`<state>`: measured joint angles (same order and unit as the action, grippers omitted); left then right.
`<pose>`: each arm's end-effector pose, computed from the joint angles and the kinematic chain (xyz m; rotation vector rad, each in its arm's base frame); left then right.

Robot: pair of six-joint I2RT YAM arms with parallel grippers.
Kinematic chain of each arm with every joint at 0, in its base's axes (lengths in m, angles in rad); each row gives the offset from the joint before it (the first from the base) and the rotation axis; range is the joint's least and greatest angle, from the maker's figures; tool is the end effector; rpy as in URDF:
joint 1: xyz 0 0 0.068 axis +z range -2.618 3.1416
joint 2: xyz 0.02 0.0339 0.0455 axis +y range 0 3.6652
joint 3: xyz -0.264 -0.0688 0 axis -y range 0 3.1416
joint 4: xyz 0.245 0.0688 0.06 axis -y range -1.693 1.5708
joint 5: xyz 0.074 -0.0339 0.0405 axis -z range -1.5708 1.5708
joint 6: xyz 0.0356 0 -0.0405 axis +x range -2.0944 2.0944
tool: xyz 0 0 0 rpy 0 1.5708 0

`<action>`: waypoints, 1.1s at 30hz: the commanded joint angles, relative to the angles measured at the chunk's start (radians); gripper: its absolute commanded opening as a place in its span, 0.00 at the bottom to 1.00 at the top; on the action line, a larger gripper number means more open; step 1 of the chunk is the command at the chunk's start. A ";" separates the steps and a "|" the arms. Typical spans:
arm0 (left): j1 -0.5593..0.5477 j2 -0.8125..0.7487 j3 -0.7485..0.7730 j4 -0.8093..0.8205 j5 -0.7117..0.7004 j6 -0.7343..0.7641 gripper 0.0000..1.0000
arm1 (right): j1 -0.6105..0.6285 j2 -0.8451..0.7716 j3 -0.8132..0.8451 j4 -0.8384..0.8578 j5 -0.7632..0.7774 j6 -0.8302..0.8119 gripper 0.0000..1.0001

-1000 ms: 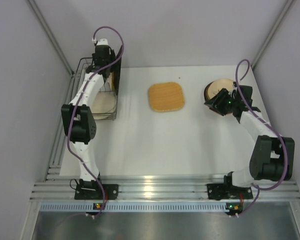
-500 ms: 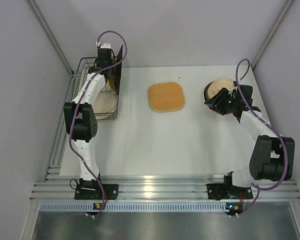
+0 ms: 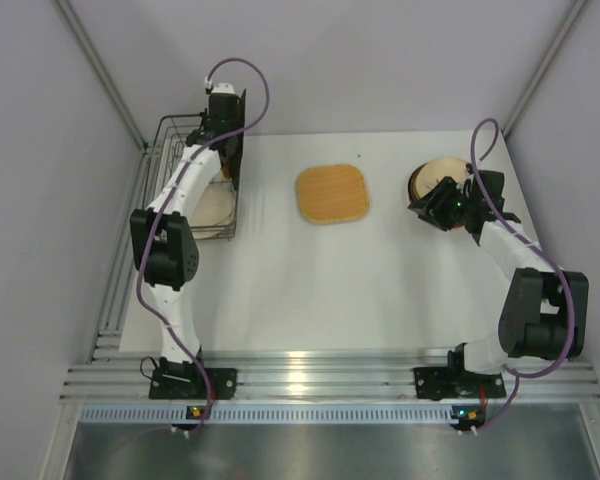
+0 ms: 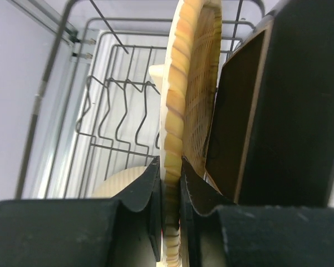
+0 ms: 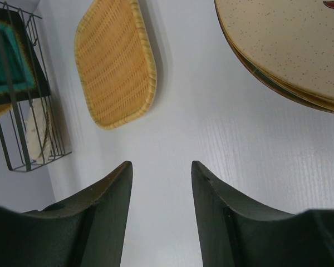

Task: Unload the plates from the dish rack
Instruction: Grab a plate with the left arm, then place the plate on the table

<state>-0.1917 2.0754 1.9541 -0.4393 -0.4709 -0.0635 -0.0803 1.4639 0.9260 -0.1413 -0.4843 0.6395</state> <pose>0.4818 -0.0771 0.3183 -0.1411 2.0779 0.3460 0.3154 -0.0088 0.2357 0.5504 2.2258 0.8409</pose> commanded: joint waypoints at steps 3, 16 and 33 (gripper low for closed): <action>-0.077 -0.166 0.111 0.073 -0.169 0.091 0.00 | 0.010 0.007 0.042 0.063 -0.013 0.009 0.47; -0.219 -0.359 0.005 0.235 -0.422 0.243 0.00 | 0.013 0.015 0.037 0.078 -0.025 0.014 0.47; -0.262 -0.572 -0.280 0.385 0.621 -0.344 0.00 | 0.011 -0.011 0.031 0.072 -0.002 0.005 0.47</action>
<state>-0.4545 1.4784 1.7370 -0.2348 -0.1040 -0.2569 -0.0746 1.4673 0.9260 -0.1101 -0.4946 0.6514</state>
